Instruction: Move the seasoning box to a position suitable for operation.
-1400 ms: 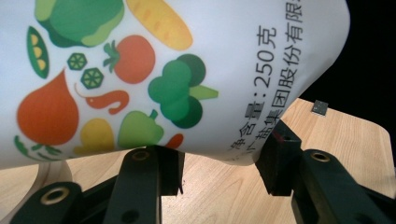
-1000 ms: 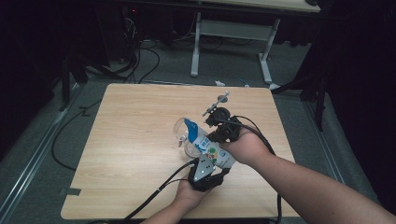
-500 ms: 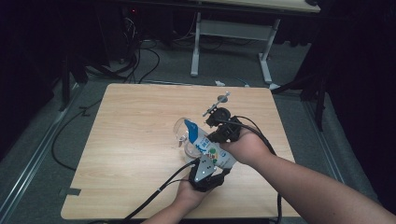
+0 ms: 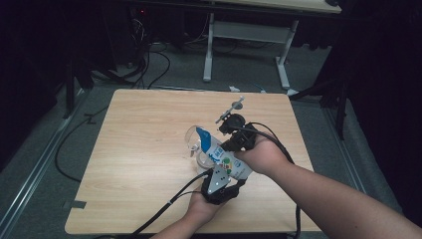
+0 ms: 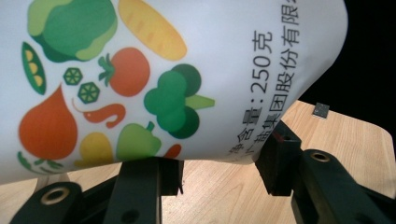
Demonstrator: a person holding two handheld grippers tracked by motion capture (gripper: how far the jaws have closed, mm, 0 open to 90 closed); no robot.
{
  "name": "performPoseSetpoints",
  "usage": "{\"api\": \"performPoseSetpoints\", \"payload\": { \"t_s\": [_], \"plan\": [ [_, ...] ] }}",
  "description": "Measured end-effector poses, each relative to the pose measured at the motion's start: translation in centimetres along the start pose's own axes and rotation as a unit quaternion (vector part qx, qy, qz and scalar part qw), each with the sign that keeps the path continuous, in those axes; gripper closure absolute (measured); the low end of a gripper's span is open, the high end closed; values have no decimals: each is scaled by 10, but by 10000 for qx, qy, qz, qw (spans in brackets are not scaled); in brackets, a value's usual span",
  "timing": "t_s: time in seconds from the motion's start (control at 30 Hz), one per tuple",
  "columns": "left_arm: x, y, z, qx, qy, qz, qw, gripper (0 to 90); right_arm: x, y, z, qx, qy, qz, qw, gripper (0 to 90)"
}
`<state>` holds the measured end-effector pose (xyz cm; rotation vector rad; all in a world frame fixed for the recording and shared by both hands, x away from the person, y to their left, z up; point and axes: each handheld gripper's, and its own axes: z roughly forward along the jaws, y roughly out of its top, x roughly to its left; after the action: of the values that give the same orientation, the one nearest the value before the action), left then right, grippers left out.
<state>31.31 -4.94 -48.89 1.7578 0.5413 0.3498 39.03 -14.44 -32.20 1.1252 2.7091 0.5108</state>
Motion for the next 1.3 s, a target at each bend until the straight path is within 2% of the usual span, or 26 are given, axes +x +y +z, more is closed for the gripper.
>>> {"api": "performPoseSetpoints", "payload": {
  "t_s": [0.23,0.27,0.3,0.5,0.57,0.93,1.3],
  "plan": [
    [0,0,0,-3,8,22,10000,575,-3,3,0,111,81,-46,9999,900],
    [1,0,0,-4,10,16,10000,575,-1,3,0,151,90,45,9998,900],
    [1,0,0,-6,8,14,10000,575,-3,4,0,124,97,-30,9999,900],
    [1,0,0,-30,2,-7,10000,575,-2,6,0,196,98,-25,9998,900],
    [1,1,0,-31,1,-11,10000,575,-3,7,0,187,96,-92,9997,900],
    [0,0,1,-36,5,-12,10000,575,-3,8,1,260,102,-18,9996,900],
    [0,1,1,-49,9,-31,10000,576,-3,9,2,256,92,-98,9996,899]
  ]
}}
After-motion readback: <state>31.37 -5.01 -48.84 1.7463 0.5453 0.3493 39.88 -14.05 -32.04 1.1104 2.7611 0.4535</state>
